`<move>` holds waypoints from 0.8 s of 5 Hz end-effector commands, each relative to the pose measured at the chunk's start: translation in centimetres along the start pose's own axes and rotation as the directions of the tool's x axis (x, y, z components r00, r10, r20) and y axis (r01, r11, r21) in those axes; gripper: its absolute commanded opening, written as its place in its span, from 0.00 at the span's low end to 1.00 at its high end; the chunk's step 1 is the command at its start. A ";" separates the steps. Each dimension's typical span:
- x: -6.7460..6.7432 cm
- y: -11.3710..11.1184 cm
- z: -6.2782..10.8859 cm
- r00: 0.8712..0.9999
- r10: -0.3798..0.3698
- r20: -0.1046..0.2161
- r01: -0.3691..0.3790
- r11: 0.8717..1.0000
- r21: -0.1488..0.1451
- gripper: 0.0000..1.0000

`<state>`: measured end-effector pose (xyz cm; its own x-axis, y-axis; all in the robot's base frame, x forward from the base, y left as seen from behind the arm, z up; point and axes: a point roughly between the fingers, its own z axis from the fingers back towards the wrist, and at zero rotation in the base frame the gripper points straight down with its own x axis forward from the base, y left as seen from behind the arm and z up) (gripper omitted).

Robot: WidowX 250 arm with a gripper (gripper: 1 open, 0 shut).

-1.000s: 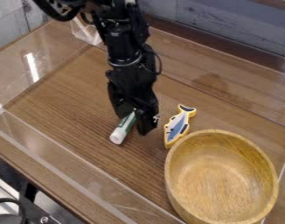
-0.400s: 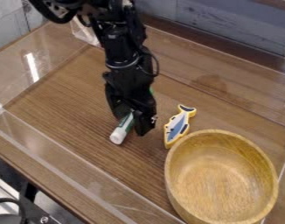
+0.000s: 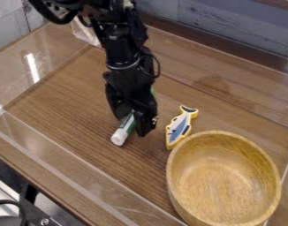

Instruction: Put the green marker in the brown bowl

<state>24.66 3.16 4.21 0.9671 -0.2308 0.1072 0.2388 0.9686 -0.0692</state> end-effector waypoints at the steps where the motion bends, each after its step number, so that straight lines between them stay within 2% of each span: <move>1: 0.5 0.4 0.4 1.000 0.002 0.026 -0.003 1.000 0.019 1.00; 4: 0.5 0.4 -0.6 1.000 0.000 0.015 0.000 1.000 0.026 1.00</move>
<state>24.79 3.36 2.97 0.9704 -0.2225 0.0935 0.2285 0.9717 -0.0594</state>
